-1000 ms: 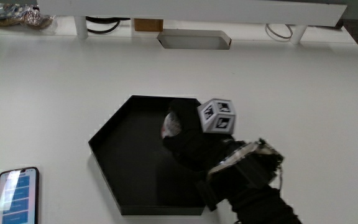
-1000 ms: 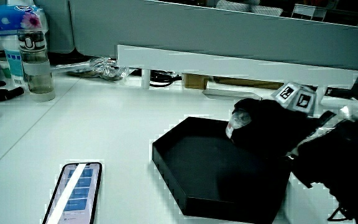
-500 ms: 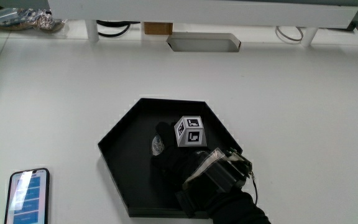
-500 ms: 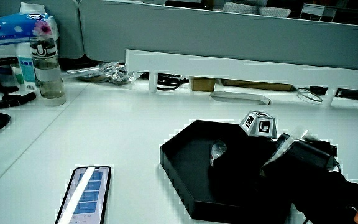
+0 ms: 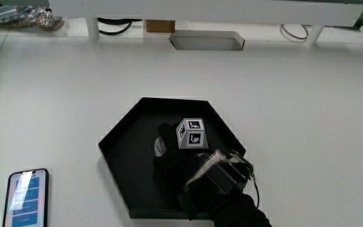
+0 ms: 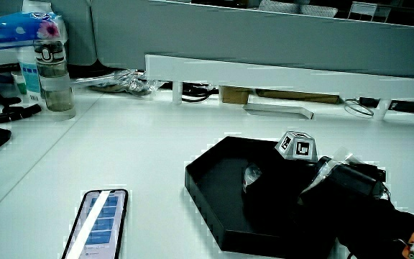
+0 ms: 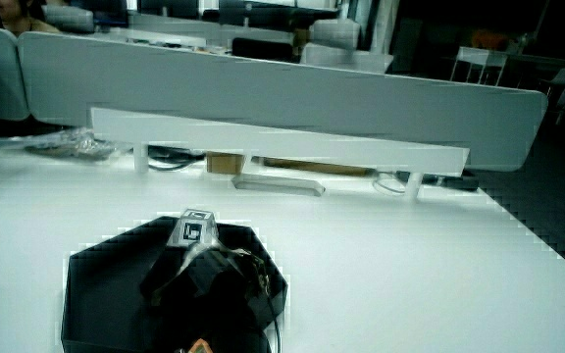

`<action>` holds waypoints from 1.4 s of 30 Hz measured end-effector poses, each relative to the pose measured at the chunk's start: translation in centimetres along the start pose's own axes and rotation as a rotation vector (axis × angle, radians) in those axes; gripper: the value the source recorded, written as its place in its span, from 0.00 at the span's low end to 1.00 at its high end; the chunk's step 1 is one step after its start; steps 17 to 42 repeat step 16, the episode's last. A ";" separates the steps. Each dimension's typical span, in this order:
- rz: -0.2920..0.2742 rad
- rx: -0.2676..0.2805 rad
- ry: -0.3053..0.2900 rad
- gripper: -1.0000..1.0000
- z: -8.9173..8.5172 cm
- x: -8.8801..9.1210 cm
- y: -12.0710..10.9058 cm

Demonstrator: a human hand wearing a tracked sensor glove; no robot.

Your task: Place paper clip into plate

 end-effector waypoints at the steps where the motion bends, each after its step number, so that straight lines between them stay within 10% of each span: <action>1: 0.019 -0.044 0.016 0.19 -0.3 0.4 0.5; 10: 0.122 0.159 0.101 0.00 5.1 1.4 -3.3; 15: 0.168 0.141 0.120 0.00 7.4 1.6 -4.8; 42: 0.168 0.141 0.125 0.00 7.4 1.7 -4.8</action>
